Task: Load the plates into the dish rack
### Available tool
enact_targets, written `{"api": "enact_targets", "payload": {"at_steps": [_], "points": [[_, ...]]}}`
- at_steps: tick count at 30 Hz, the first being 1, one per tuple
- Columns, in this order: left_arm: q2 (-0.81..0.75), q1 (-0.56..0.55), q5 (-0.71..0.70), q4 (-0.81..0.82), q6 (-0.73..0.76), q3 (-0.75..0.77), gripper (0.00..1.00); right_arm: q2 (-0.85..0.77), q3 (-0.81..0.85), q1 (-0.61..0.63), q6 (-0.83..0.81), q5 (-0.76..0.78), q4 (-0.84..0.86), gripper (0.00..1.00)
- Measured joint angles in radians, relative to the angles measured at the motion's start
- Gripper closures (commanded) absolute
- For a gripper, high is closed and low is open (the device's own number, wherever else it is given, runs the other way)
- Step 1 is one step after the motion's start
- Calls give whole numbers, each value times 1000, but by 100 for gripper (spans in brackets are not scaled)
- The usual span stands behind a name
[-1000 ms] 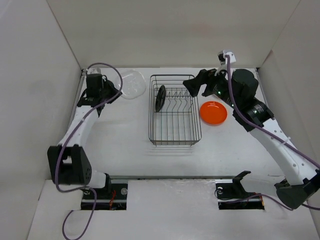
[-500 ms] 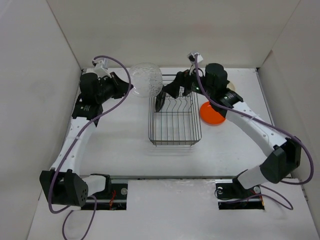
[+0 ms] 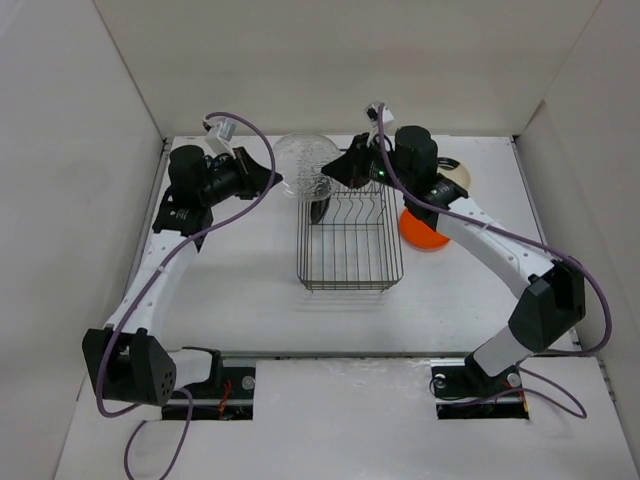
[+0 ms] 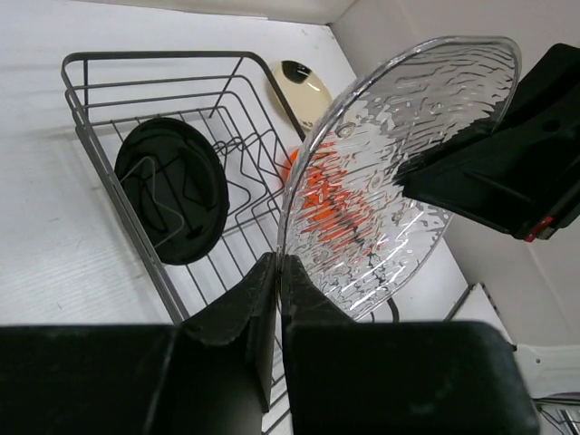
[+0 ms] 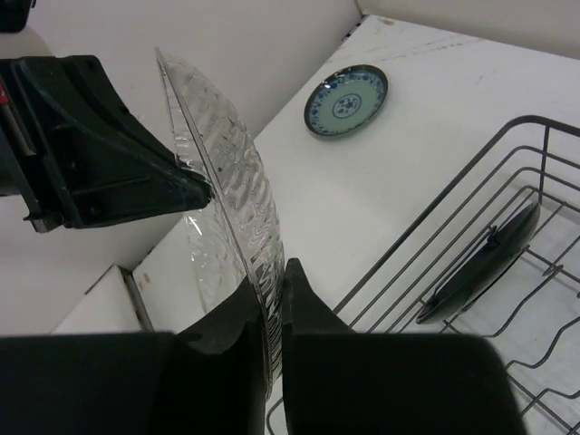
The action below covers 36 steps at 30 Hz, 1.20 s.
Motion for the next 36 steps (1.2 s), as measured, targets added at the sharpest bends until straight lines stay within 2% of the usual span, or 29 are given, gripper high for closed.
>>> {"api": "enact_targets", "payload": {"at_steps": [1, 2, 3, 4, 8, 11, 15, 19, 25, 36], "points": [[8, 1, 5, 11, -2, 0, 86, -1, 0, 0, 7, 12, -3, 100], [14, 0, 3, 16, -2, 0, 64, -1, 0, 2, 10, 21, -4, 100], [21, 0, 0, 13, 4, 1, 47, -1, 0, 4, 17, 37, -2, 100], [28, -1, -4, 7, -3, 1, 0, -5, -1, 5, 21, 53, 0, 100], [52, 38, -43, -19, -39, -6, 0, -55, -4, 16, 26, 195, -32, 100], [50, 79, -106, -29, -60, -18, 0, -88, 28, 44, 18, 412, -160, 100], [50, 119, -330, -121, -97, -18, 0, -61, 138, 65, 17, 702, -339, 100], [83, 154, -513, -238, -131, 2, 0, -24, 160, 65, 18, 889, -462, 100], [136, 179, -691, -344, -160, 19, 0, 85, 176, 65, 22, 991, -572, 100], [148, 178, -774, -395, -171, 50, 0, 294, 341, 66, 38, 1018, -642, 100]]}}
